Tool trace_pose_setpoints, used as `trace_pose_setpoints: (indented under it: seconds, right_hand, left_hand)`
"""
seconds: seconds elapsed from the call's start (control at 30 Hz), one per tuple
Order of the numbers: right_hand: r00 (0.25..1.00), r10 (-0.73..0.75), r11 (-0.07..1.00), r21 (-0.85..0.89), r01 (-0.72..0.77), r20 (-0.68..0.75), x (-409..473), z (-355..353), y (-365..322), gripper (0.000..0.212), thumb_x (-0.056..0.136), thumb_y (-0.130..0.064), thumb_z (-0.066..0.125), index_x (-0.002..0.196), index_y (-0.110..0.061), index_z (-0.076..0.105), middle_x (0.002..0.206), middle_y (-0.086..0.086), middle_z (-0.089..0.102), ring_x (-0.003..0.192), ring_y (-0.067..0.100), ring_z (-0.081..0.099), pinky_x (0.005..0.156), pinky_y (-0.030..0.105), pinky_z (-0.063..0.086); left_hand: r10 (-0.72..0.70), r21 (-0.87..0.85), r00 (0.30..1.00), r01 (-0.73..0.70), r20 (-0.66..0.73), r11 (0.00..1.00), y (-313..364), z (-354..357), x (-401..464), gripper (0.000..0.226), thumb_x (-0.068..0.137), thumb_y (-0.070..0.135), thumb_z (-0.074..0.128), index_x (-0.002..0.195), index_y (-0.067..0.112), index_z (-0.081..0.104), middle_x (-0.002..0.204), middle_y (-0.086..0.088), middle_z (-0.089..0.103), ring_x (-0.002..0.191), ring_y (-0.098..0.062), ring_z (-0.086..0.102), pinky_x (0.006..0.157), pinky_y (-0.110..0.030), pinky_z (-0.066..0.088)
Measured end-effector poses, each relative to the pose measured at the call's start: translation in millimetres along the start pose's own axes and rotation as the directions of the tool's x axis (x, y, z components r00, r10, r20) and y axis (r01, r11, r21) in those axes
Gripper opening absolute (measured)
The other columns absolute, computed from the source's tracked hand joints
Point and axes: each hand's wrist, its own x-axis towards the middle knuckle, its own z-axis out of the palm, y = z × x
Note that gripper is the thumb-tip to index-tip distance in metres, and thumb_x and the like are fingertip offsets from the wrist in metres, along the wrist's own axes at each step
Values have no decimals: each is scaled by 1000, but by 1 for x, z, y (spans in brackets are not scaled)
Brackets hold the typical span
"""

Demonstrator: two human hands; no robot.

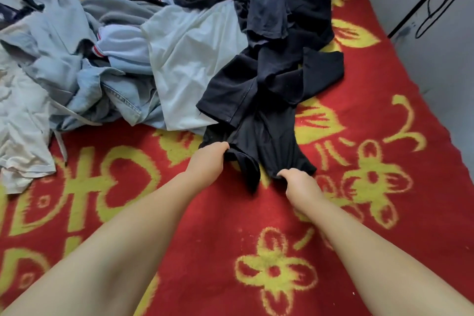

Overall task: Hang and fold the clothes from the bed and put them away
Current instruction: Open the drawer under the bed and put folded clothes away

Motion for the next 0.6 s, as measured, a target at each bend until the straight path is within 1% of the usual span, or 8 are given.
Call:
trace_pose_setpoints:
  seconds: [0.17, 0.23, 0.33, 0.4, 0.43, 0.5, 0.53, 0.6]
  right_hand:
    - [1000, 7, 997, 77, -9, 17, -59, -6, -44, 40, 87, 6, 35, 119, -15, 49, 100, 5, 45, 77, 26, 46, 63, 32, 35]
    - [1000, 16, 996, 83, -16, -1, -82, -16, -63, 36, 90, 5, 33, 116, -14, 50, 104, 8, 52, 79, 25, 47, 63, 32, 34]
    - [998, -42, 995, 84, 45, -36, -115, -35, -92, 32, 95, -1, 32, 116, -11, 54, 108, 14, 61, 96, 30, 56, 68, 32, 36]
    - [996, -59, 986, 154, 69, -68, -137, -52, -115, 32, 96, -5, 33, 116, -9, 57, 107, 17, 64, 100, 33, 57, 67, 31, 34]
    - [995, -57, 977, 202, 73, -86, -148, -63, -128, 31, 96, -6, 34, 114, -8, 59, 106, 19, 65, 100, 34, 58, 66, 31, 35]
    - [991, -45, 942, 325, 83, -122, -170, -87, -153, 34, 95, -5, 34, 115, -5, 61, 108, 21, 65, 103, 35, 58, 73, 33, 43]
    - [989, -49, 920, 379, 99, -139, -182, -99, -167, 35, 94, -5, 34, 115, -3, 62, 111, 21, 65, 105, 35, 58, 80, 35, 45]
    - [980, -75, 876, 458, 152, -182, -204, -124, -190, 37, 93, -5, 35, 116, -2, 63, 106, 15, 68, 101, 30, 59, 81, 31, 45]
  left_hand:
    - [-54, -224, 995, 35, -83, 974, -1, -44, -41, 12, 90, 0, 36, 87, 5, 47, 79, -12, 53, 72, -32, 49, 59, -38, 32]
    - [-95, -237, 993, 74, -76, 969, -9, -63, -64, 9, 94, 5, 36, 88, 7, 43, 74, -11, 52, 68, -31, 48, 58, -38, 32]
    - [-196, -326, 979, 166, -61, 931, -24, -89, -101, 15, 96, 8, 35, 87, 11, 46, 72, -7, 58, 71, -32, 54, 63, -40, 42]
    - [-238, -421, 971, 225, 22, 879, -27, -103, -124, 23, 94, 6, 33, 83, 15, 51, 72, -2, 63, 73, -28, 58, 65, -36, 46]
    - [-228, -449, 970, 243, 89, 860, -25, -109, -136, 26, 94, 5, 33, 87, 17, 55, 77, 0, 66, 77, -26, 61, 65, -33, 47]
    - [-140, -429, 963, 229, 230, 874, -18, -118, -159, 38, 91, 2, 36, 118, 19, 55, 105, 0, 65, 94, -23, 63, 70, -28, 48]
    - [-78, -400, 959, 187, 273, 897, -14, -124, -171, 52, 89, 2, 38, 137, 24, 42, 121, 1, 57, 104, -21, 60, 74, -27, 48]
    - [33, -370, 968, 64, 248, 927, -5, -136, -189, 72, 91, 8, 47, 151, 35, 18, 143, 5, 34, 124, -19, 48, 88, -24, 45]
